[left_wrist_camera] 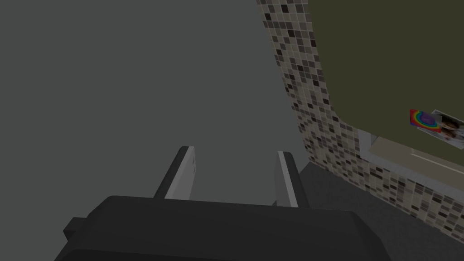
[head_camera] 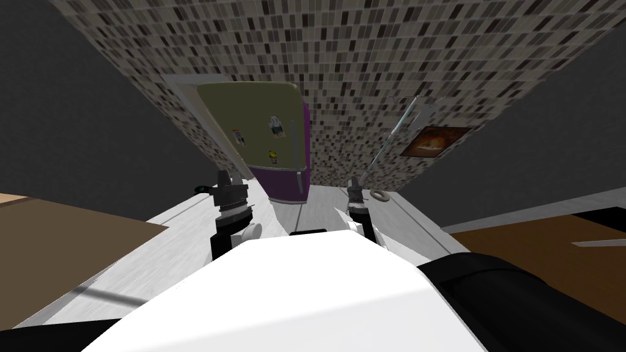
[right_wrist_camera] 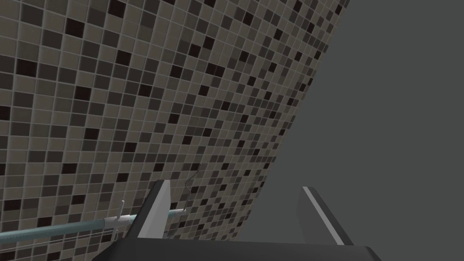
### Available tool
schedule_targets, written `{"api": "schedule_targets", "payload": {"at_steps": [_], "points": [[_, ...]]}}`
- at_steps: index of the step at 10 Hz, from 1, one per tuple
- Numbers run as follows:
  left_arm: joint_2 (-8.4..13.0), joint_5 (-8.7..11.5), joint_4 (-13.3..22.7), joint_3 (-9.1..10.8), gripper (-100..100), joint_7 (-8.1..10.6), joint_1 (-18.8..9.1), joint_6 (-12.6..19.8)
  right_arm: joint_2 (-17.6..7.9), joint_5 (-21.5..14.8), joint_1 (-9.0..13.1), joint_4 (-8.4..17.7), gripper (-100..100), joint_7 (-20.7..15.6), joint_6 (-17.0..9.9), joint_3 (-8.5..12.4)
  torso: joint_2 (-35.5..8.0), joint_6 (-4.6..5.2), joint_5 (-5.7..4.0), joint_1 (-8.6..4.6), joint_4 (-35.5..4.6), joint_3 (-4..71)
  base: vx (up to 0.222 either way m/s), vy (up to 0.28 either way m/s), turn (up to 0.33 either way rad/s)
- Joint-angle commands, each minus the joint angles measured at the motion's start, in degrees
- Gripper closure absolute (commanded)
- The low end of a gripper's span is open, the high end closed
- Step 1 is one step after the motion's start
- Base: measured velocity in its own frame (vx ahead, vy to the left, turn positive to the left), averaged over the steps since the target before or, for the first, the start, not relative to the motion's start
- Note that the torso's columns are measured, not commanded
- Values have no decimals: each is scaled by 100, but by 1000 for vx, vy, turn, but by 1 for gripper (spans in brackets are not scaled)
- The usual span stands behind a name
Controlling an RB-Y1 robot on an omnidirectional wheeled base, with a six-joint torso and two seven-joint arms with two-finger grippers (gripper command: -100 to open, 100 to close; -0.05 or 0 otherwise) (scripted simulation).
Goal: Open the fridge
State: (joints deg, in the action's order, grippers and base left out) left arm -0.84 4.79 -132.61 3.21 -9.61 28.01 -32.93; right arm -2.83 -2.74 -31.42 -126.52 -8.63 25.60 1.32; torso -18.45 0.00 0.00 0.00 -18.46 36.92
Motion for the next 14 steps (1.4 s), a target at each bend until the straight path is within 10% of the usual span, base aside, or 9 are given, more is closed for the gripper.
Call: {"api": "schedule_targets", "payload": {"at_steps": [1, 4, 5, 10, 14], "points": [[0, 0, 0, 0, 0, 0, 0, 0, 0, 0, 0, 0, 0, 0, 0, 0, -424, 0, 0, 0, -423, 844, 0, 0, 0], [0, 0, 0, 0, 0, 0, 0, 0, 0, 0, 0, 0, 0, 0, 0, 0, -1693, 0, 0, 0, -1692, 3381, 0, 0, 0], [217, -10, 62, -6, -100, -3, -20, -20, 0, 0, 0, -1, 0, 0, 0, 0, -2116, 0, 0, 0, -2114, 4227, 28, -4, -14], [899, -95, 579, -53, -100, -26, -188, -189, 0, 0, -2, 2, 0, 0, 0, 0, -2374, 0, 0, 1, -2380, 4770, 83, -11, -33], [1018, -165, 1000, -91, -100, -45, -326, -330, 0, 0, -2, 2, 0, 0, 0, 0, -2394, 0, 0, -1, -2386, 4758, 119, -16, -35]]}}
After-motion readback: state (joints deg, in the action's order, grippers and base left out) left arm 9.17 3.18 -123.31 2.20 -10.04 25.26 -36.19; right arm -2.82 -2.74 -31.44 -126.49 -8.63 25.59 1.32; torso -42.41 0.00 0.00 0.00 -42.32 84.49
